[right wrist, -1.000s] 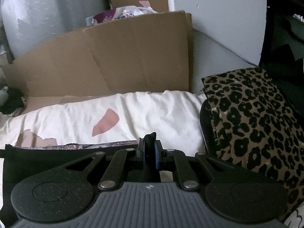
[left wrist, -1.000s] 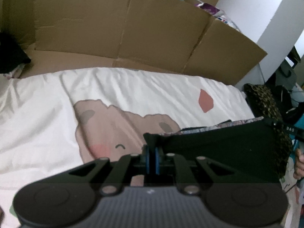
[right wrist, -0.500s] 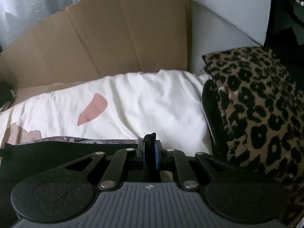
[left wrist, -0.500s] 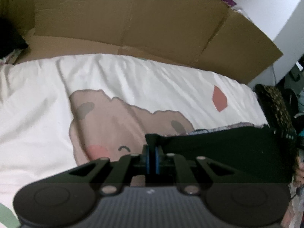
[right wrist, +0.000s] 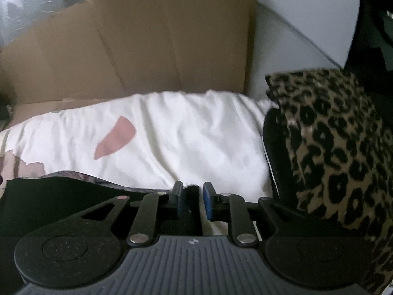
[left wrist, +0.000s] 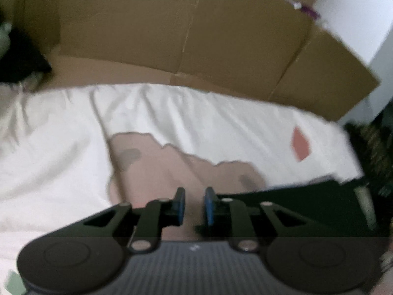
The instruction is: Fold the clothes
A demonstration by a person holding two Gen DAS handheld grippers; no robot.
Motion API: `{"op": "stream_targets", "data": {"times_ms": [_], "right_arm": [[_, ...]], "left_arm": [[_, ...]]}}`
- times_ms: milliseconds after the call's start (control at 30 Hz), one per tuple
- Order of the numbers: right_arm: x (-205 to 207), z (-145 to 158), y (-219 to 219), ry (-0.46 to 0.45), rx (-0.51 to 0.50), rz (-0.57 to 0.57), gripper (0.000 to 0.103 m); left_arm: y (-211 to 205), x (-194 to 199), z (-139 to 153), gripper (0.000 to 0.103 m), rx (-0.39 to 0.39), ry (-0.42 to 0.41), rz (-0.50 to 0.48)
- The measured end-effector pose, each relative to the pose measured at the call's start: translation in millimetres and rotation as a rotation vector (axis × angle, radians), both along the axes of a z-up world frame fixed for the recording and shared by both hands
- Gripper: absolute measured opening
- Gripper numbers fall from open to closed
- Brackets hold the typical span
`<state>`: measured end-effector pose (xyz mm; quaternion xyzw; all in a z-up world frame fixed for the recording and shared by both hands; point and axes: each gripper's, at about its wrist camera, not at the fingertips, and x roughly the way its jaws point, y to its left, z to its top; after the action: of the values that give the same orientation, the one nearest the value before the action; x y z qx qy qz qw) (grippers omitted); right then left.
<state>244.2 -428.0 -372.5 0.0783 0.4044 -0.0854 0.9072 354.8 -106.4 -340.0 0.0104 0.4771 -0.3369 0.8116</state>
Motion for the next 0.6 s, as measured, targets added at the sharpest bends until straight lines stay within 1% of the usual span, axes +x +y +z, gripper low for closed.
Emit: {"op": "stream_targets", "data": {"times_ms": [33,133,267,400,433,533,600], "right_arm": [[-1.3,4.3,2.1,-0.011,0.013,0.005,0.024],[-4.0,15.2,16.4,-0.047,0.045,0.05,0.024],[-6.0,24.3,41.8,-0.08,0.067,0.142,0.024],[-4.9,24.7,59.5,-0.071,0.131,0.181,0.024],[-4.5,24.8,63.3,-0.068,0.142,0.19,0.024],[-4.3,24.7,76.3,-0.068,0.115,0.216,0.024],[-5.1,24.7,81.0,-0.068,0.119,0.223,0.024]], "left_arm": [[-3.4,-2.3,3.3,0.017,-0.01,0.002,-0.004],[-18.3,-16.4,11.3,0.017,-0.026,0.001,-0.053],[-36.1,-34.1,17.5,0.017,-0.045,0.007,-0.101],[-47.7,-45.4,18.2,0.02,-0.028,-0.006,-0.12],[-49.7,-46.9,17.5,0.02,-0.028,0.005,-0.119],[-54.4,-51.1,15.3,0.021,-0.026,0.018,-0.121],[-58.8,-56.6,14.6,0.021,-0.026,0.011,-0.138]]}}
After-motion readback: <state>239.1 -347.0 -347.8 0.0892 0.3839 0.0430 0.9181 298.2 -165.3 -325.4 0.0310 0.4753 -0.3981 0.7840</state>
